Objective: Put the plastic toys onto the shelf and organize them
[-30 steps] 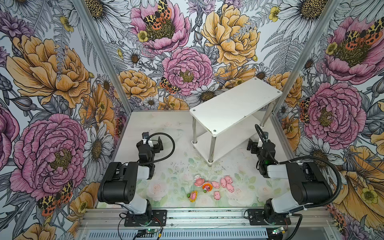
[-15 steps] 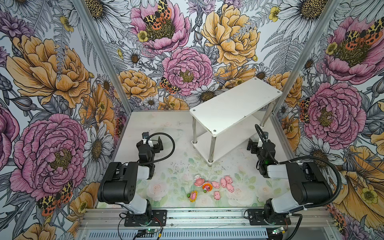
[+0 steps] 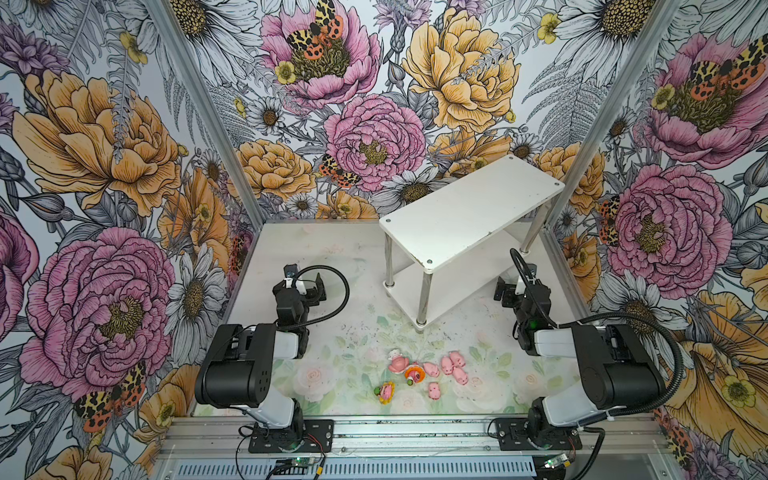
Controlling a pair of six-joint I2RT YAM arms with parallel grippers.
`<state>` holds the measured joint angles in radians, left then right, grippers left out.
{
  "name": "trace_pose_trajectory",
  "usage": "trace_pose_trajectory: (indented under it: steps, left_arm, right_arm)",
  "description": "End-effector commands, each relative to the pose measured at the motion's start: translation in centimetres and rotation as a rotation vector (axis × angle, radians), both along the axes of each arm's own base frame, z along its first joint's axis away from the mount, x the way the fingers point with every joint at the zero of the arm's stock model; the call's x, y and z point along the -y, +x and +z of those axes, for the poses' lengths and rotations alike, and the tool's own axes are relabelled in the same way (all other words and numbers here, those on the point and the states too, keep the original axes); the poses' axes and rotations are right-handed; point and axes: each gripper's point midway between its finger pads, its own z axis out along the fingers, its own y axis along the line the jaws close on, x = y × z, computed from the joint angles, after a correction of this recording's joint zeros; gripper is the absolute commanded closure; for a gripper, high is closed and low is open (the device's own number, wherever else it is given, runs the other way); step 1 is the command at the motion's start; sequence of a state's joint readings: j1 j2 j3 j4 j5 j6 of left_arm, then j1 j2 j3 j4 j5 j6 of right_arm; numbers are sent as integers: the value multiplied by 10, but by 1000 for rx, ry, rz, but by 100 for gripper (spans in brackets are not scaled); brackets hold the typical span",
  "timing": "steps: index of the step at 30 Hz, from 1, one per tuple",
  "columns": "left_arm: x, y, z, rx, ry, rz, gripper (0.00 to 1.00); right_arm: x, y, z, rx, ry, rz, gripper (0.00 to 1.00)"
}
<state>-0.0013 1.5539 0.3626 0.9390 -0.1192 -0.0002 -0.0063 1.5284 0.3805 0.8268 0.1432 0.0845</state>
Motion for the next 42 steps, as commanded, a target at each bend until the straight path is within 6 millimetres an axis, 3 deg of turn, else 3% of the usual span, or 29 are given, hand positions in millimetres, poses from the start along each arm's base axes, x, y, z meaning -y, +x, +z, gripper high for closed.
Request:
trace_pose_trajectory:
  steps: [1, 13, 17, 20, 22, 26, 28, 34, 42]
  left_arm:
    - [0, 4, 7, 17, -2, -15, 1]
    - [-5, -1, 13, 40, 20, 56, 1]
    - [-11, -25, 49, 95, 115, 256, 1]
    - [-31, -53, 75, 109, 114, 550, 1]
    - [-45, -82, 93, 155, 2, 793, 1]
    - [-52, -110, 110, 164, -197, 874, 1]
    - [-54, -116, 116, 201, -270, 863, 1]
    - [-12, -88, 129, 139, -302, 556, 4]
    - [91, -97, 150, 77, -220, 156, 1]
  right_arm:
    - [0, 6, 9, 27, 3, 6, 0]
    - [-1, 4, 16, 49, 1, 5, 0]
    - [7, -9, 47, 51, -9, -72, 0]
    - [18, -24, 68, 67, 24, -173, 0]
    - [21, -38, 75, 63, 35, -235, 0]
    - [25, -61, 76, -19, 70, -317, 0]
    - [16, -69, 72, -76, 78, -289, 0]
    - [-29, -83, 70, -104, 75, -123, 5]
    - [-86, -92, 74, -157, 36, 88, 12]
